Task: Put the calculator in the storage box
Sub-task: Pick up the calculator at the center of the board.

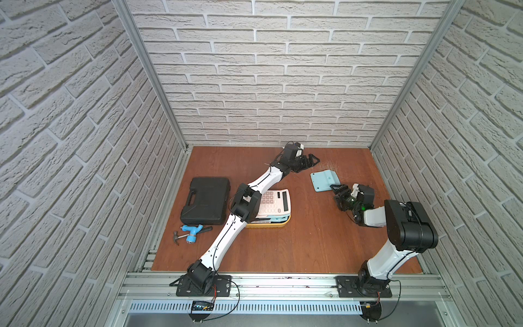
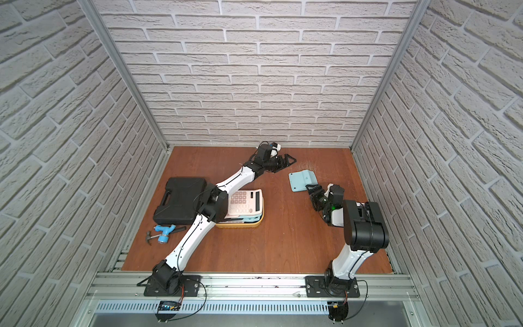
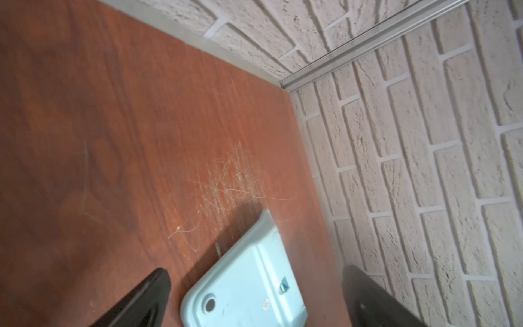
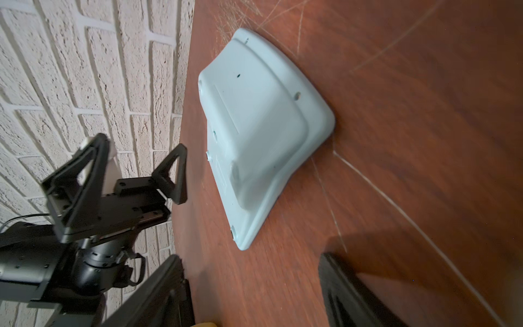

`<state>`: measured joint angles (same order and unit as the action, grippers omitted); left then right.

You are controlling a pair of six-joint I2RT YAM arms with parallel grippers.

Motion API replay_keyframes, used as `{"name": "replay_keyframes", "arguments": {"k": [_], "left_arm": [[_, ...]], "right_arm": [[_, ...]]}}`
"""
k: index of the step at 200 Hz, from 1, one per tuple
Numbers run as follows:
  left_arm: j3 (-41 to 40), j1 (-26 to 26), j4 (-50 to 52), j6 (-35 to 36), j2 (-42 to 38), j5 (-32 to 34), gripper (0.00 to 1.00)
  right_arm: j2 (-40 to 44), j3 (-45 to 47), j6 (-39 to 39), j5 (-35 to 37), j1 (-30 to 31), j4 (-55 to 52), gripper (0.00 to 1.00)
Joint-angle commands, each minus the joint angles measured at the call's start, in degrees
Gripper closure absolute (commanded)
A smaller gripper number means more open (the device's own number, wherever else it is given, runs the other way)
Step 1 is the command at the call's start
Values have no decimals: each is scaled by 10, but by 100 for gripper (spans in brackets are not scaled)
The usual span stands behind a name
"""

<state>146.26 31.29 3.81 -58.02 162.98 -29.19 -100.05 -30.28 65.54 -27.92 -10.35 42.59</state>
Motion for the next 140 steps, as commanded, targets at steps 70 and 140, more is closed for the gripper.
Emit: {"name": "replay_keyframes", "arguments": {"k": [70,140], "left_arm": [[26,28,-30,-26,38,-9,2],[-16,47,-30,-12,14,-43,2]], "right_arm": [[-122,-60,37,-23,-3,44,18],[-169,-85,73,-24,-1,106,33]]}}
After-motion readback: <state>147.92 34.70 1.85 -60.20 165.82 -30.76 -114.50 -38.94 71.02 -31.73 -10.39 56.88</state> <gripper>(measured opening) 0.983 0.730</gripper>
